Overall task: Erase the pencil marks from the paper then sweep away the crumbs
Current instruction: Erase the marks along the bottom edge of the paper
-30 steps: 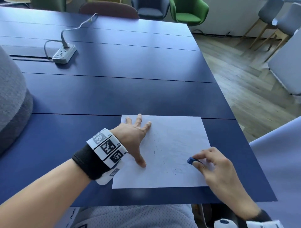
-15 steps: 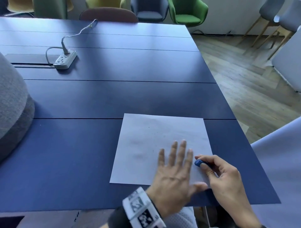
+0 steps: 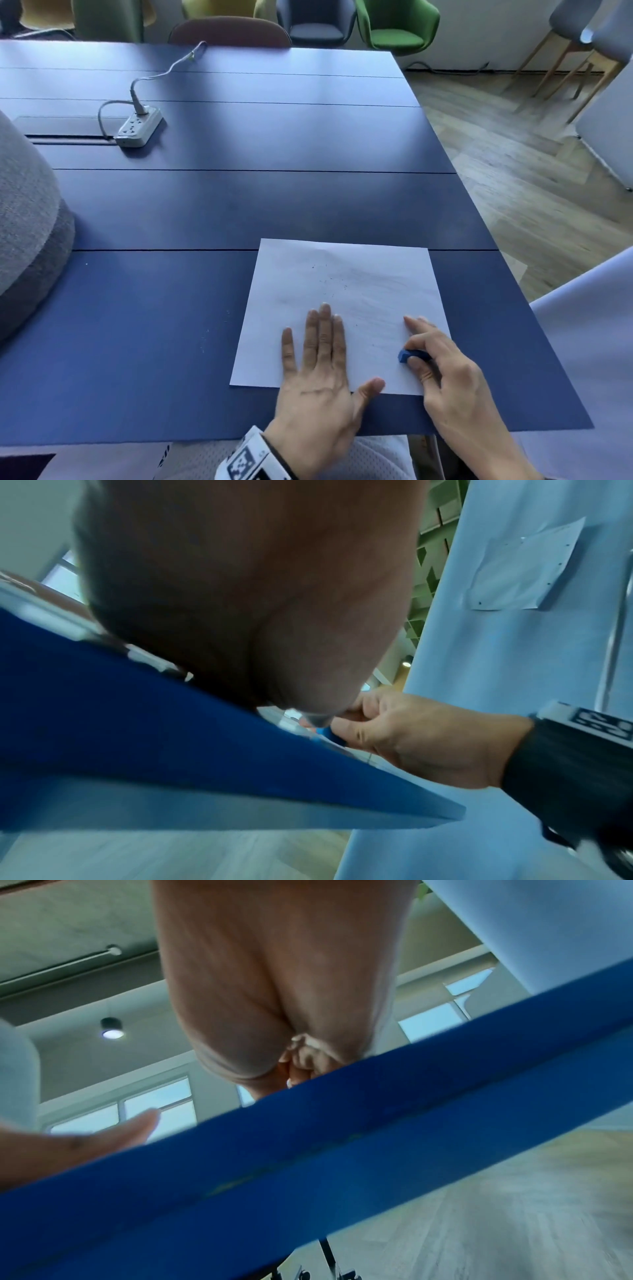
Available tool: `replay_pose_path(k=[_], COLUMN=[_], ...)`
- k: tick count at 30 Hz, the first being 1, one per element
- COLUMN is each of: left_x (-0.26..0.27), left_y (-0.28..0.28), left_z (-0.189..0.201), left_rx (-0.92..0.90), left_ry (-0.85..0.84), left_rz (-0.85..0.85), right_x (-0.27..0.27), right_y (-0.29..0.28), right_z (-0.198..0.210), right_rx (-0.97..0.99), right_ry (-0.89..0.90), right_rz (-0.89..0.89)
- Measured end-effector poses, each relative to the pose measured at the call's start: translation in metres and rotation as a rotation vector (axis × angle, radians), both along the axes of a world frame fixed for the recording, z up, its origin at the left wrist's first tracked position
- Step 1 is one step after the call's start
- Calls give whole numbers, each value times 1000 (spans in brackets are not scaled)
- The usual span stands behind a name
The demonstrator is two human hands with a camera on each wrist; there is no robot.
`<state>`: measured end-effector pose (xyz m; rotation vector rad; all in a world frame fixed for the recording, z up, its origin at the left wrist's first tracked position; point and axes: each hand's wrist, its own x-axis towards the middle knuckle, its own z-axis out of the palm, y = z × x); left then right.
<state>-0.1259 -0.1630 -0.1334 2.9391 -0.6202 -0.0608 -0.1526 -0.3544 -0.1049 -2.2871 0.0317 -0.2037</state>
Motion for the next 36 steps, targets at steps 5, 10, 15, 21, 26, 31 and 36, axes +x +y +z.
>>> replay_pose_path(k=[5, 10, 15, 21, 26, 31, 36], left_x=[21, 2, -11, 13, 6, 1, 15], left_y=[36, 6, -36, 44, 14, 6, 80], left_z=[2, 8, 6, 3, 11, 14, 26], left_rx=[51, 17, 40, 138, 77, 116, 271], left_ry=[-49, -100, -39, -50, -59, 10, 200], left_rz=[125, -226, -320, -63, -197, -221, 48], right_x=[-1, -2, -3, -5, -5, -5, -8], right_y=[0, -8, -15, -16, -16, -12, -11], right_z=[-11, -9, -3, 0, -2, -2, -4], right_rx=[-127, -138, -100, -92, -98, -138, -127], right_ry=[-48, -26, -6, 36, 17, -3, 5], right_rz=[23, 102, 151, 153, 126, 116, 93])
